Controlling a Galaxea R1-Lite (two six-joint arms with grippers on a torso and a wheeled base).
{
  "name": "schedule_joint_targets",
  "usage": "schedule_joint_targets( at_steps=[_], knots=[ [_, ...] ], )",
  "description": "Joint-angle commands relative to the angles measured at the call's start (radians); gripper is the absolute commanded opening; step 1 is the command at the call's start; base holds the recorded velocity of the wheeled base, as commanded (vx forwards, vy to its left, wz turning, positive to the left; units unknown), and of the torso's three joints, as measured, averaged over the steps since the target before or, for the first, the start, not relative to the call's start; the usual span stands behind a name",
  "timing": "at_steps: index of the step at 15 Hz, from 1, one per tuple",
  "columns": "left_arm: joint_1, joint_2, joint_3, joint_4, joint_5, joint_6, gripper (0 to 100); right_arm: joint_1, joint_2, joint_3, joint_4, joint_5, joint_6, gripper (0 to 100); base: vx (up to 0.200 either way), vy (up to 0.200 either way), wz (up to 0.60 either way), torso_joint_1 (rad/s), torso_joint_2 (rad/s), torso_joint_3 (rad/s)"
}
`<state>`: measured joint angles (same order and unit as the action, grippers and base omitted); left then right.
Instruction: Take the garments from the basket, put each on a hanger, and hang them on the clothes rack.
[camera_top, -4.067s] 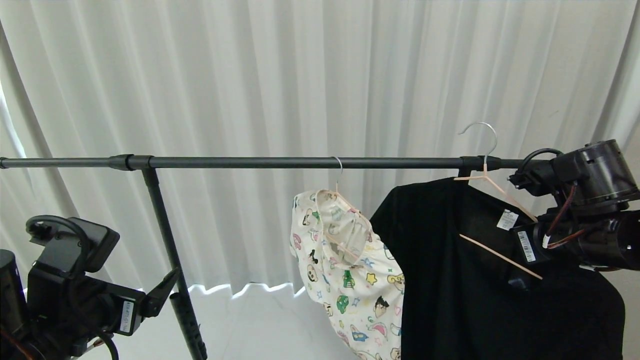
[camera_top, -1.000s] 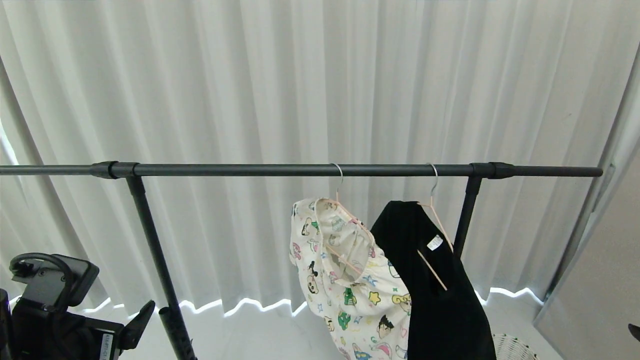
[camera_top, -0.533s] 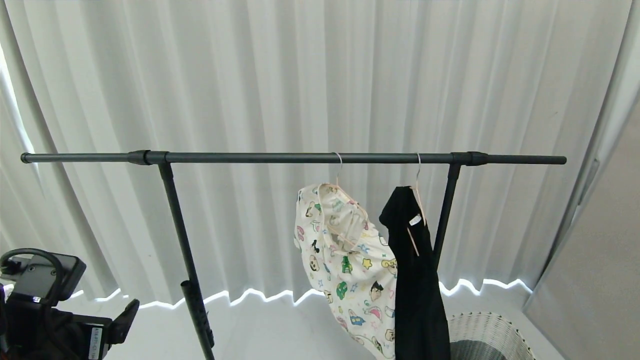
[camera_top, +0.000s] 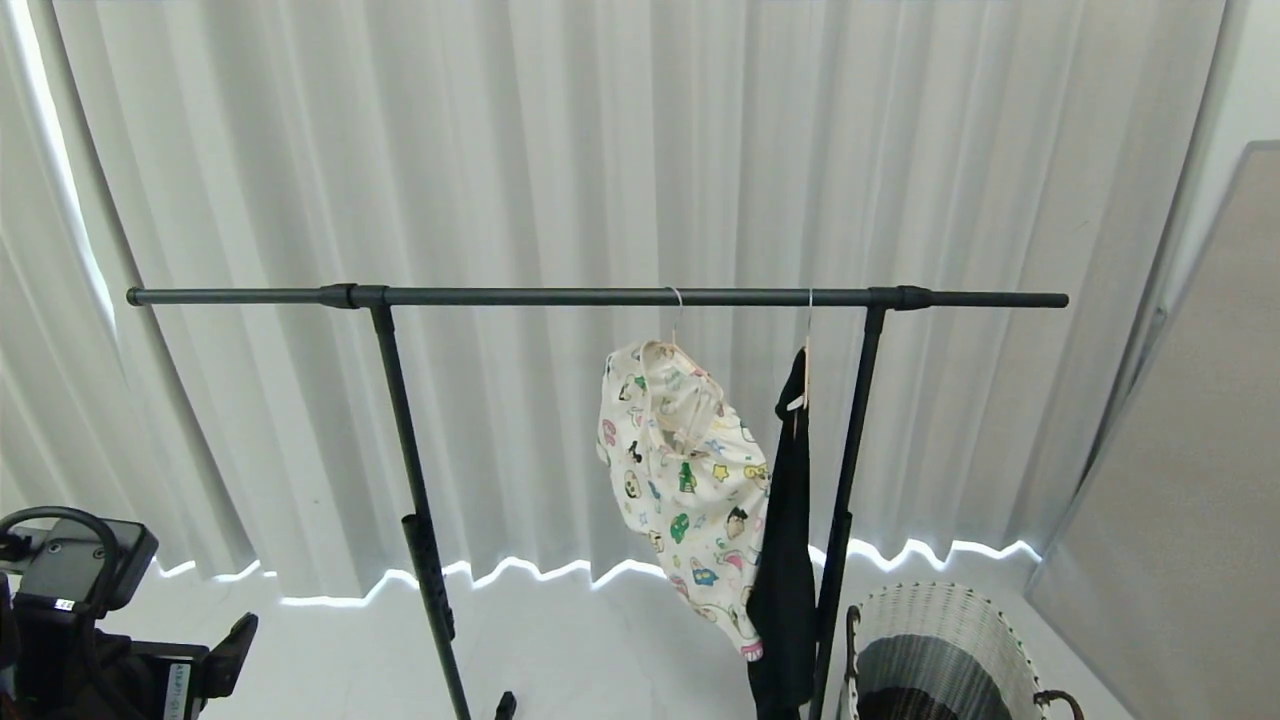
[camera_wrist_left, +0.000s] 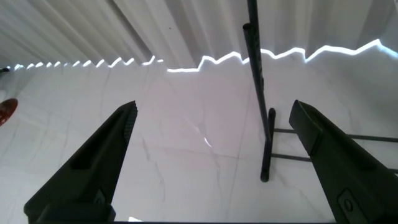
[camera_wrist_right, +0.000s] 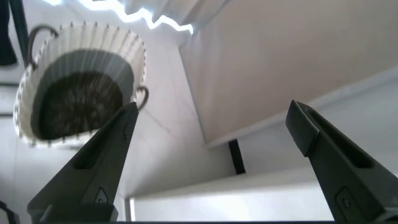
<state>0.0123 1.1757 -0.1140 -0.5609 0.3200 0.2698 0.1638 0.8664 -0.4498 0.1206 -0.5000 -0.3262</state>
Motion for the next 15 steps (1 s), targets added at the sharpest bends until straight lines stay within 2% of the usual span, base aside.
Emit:
schedule_joint_targets(
  at_steps=[1,6,8,13,15],
  knots=[
    [0.003,0.002,0.010,-0.001,0.004,0.002,100,0.000,0.008,0.000,0.001,0.000,-0.002,100,0.000,0.000,0.00,0.000,0.00,0.000],
    [0.005,-0.002,0.019,-0.001,0.008,0.002,100,0.000,0.026,-0.001,-0.003,0.000,-0.007,100,0.000,0.000,0.00,0.000,0.00,0.000],
    [0.005,-0.007,0.028,-0.001,0.010,0.000,100,0.000,0.045,0.002,-0.052,0.000,-0.007,100,0.000,0.000,0.00,-0.050,0.13,0.060],
    [0.005,-0.140,0.114,0.006,0.022,0.003,100,0.000,0.059,0.003,-0.087,0.000,-0.021,100,0.000,0.000,0.00,-0.218,0.48,0.259],
    [0.008,-0.214,0.114,0.022,0.037,0.006,100,-0.003,0.046,0.014,-0.088,0.000,-0.019,100,0.000,0.000,0.00,-0.232,0.52,0.288]
  ],
)
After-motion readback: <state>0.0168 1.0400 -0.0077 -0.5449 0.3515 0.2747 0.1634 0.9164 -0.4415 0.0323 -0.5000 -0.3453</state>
